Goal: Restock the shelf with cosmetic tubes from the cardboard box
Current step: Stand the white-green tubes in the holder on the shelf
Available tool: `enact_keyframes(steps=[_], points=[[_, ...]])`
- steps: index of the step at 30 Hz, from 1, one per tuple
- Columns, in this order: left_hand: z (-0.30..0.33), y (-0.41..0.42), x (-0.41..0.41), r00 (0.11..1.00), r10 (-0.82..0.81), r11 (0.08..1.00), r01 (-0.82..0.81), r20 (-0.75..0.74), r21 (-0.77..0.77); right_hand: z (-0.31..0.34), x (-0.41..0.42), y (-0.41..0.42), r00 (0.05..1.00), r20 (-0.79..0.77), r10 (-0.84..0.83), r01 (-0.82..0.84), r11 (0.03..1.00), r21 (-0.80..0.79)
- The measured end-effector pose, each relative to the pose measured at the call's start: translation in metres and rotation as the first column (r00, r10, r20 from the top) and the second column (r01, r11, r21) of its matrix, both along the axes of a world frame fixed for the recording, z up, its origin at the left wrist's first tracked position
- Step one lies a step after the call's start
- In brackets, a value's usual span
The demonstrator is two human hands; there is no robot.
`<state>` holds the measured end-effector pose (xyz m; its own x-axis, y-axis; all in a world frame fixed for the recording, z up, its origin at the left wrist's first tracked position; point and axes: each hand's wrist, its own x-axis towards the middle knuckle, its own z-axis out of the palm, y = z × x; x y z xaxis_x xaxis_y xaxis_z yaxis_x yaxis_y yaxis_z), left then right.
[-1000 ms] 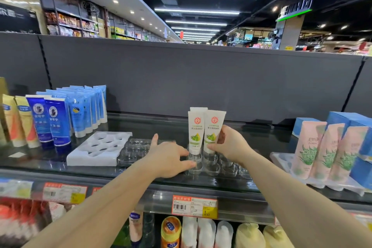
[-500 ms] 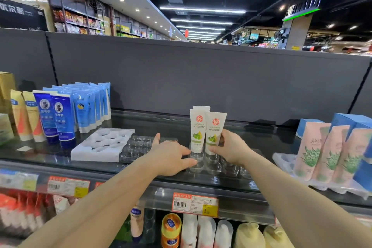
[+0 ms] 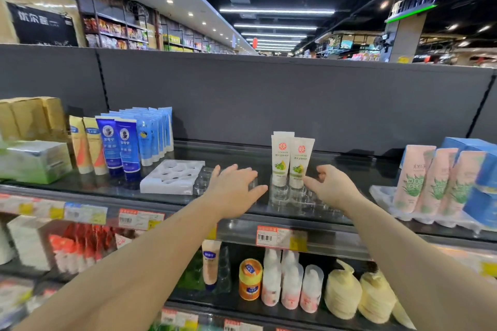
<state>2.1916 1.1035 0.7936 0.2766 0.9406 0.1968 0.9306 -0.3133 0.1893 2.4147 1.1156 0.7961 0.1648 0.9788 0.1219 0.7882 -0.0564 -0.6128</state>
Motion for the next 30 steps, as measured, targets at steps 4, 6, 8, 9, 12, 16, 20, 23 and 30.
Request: enact_keyframes(steps=[4, 6, 8, 9, 12, 16, 20, 23, 30], points=[[-0.001, -0.044, -0.052, 1.000, 0.010, 1.000, -0.010, -0.008, 0.020, 0.001, -0.062, -0.047, 0.981, 0.192, -0.017, 0.011, 0.999, 0.032], [-0.005, -0.071, -0.094, 1.000, 0.019, 1.000, -0.019, -0.023, 0.013, -0.001, -0.113, -0.075, 0.953, 0.302, 0.019, -0.043, 0.996, 0.072], [-0.013, -0.101, -0.147, 0.998, 0.057, 0.998, -0.056, -0.029, 0.008, -0.006, -0.175, -0.104, 0.924, 0.362, 0.124, -0.153, 0.987, 0.054], [-0.018, -0.118, -0.177, 0.996, 0.087, 0.996, -0.087, -0.027, 0.000, -0.011, -0.210, -0.118, 0.909, 0.371, 0.190, -0.214, 0.977, 0.024], [-0.032, -0.173, -0.278, 0.970, 0.239, 0.970, -0.241, -0.045, -0.045, -0.036, -0.316, -0.147, 0.838, 0.404, 0.368, -0.396, 0.918, -0.015], [-0.039, -0.249, -0.408, 0.881, 0.461, 0.875, -0.471, -0.107, -0.111, -0.052, -0.461, -0.184, 0.730, 0.400, 0.554, -0.578, 0.813, -0.071], [-0.050, -0.312, -0.512, 0.782, 0.606, 0.780, -0.620, -0.143, -0.089, -0.062, -0.585, -0.221, 0.600, 0.386, 0.701, -0.726, 0.679, -0.106], [-0.063, -0.353, -0.568, 0.695, 0.706, 0.692, -0.718, -0.132, -0.078, -0.073, -0.661, -0.242, 0.497, 0.416, 0.762, -0.798, 0.589, -0.125], [-0.105, -0.373, -0.688, 0.534, 0.837, 0.510, -0.840, -0.118, -0.188, -0.114, -0.795, -0.238, 0.356, 0.395, 0.847, -0.875, 0.451, -0.177]])
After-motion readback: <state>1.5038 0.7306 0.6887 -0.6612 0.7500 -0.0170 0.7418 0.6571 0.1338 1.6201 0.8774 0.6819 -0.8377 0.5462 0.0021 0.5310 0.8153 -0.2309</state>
